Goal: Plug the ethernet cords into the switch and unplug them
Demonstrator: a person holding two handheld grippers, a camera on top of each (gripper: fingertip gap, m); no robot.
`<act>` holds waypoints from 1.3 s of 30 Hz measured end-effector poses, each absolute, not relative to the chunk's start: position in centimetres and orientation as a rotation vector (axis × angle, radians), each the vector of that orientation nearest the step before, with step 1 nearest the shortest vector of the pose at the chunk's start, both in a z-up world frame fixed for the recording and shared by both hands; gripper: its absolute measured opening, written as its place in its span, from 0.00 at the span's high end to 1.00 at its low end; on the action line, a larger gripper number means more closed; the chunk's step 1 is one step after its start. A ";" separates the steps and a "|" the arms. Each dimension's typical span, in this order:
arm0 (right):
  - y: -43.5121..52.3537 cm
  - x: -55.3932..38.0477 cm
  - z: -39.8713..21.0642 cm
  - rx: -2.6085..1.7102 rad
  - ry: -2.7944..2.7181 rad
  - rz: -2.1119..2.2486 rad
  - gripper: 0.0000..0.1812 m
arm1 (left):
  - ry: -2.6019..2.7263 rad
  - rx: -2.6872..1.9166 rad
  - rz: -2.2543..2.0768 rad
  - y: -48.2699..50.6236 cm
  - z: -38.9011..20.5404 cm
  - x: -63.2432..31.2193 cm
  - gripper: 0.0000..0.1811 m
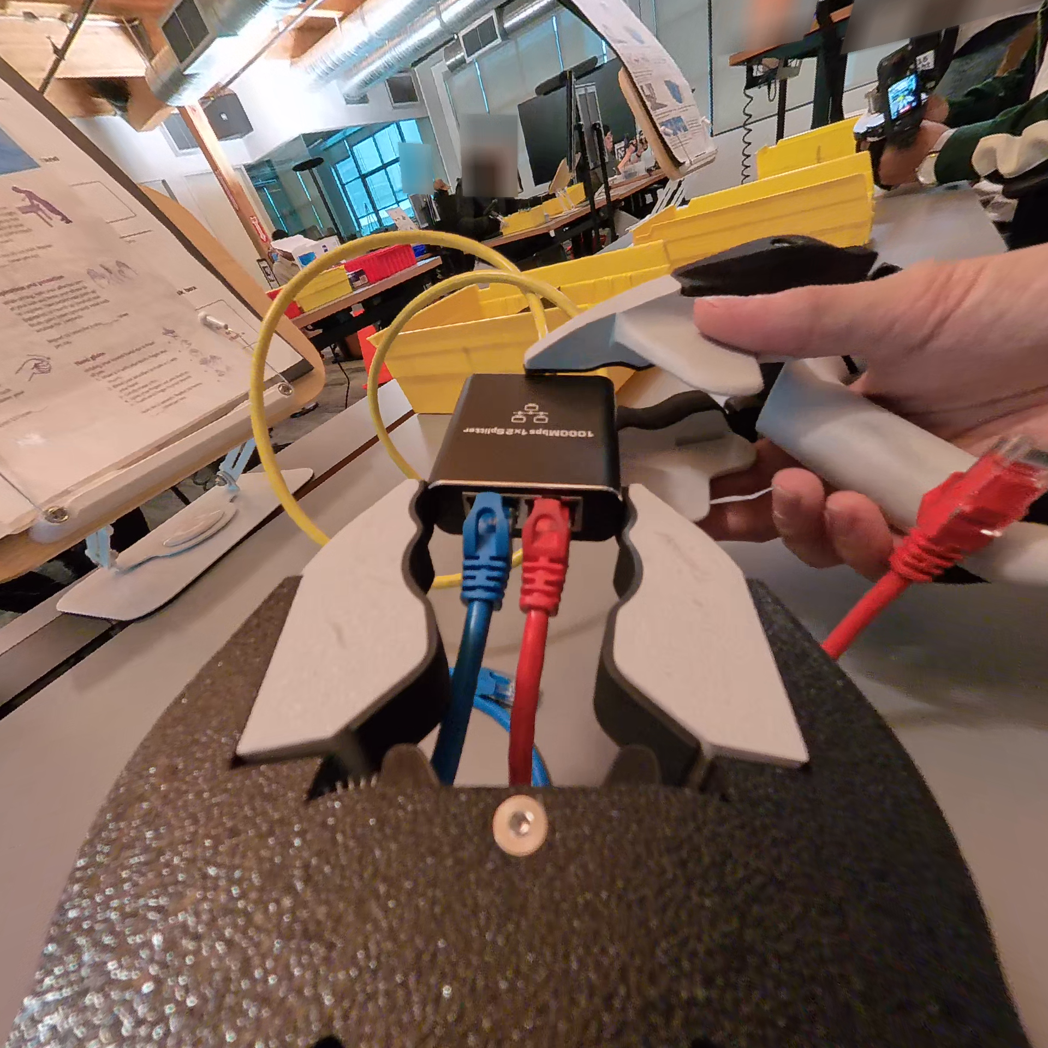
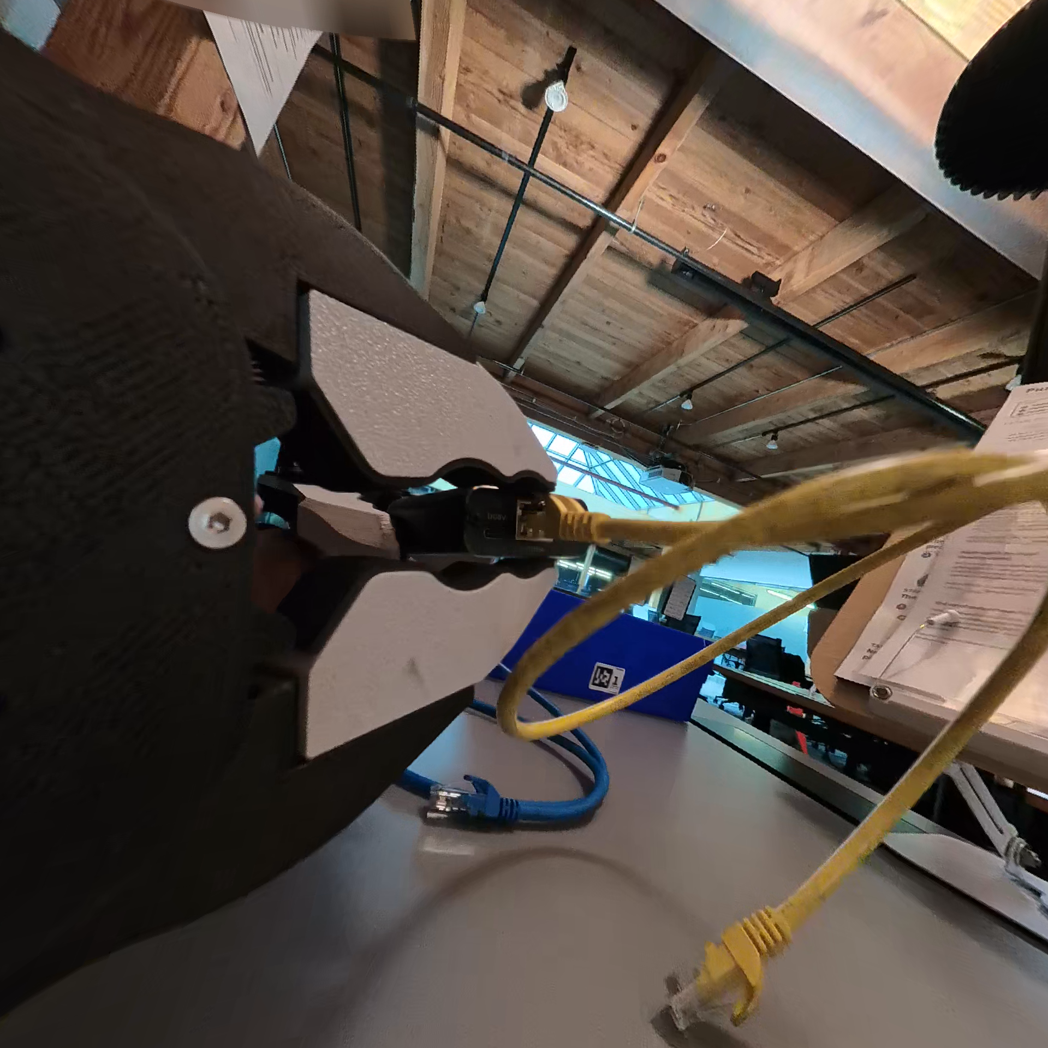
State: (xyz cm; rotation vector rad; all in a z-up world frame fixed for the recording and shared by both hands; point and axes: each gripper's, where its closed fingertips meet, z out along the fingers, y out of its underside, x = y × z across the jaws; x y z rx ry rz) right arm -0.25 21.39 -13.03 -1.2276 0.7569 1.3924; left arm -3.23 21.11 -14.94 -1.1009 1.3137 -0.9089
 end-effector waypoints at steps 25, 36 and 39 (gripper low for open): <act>21.4 1.4 -13.8 -1.144 0.883 1.389 0.90 | 1.311 -1.200 -0.789 21.0 -16.0 -2.1 0.66; 21.3 1.7 -14.1 -1.135 0.891 1.377 0.93 | 1.264 -1.270 -0.738 21.3 -16.3 -1.8 0.66; 21.3 1.8 -14.2 -1.146 0.890 1.356 0.92 | 1.270 -1.266 -0.712 21.2 -16.4 -1.7 0.66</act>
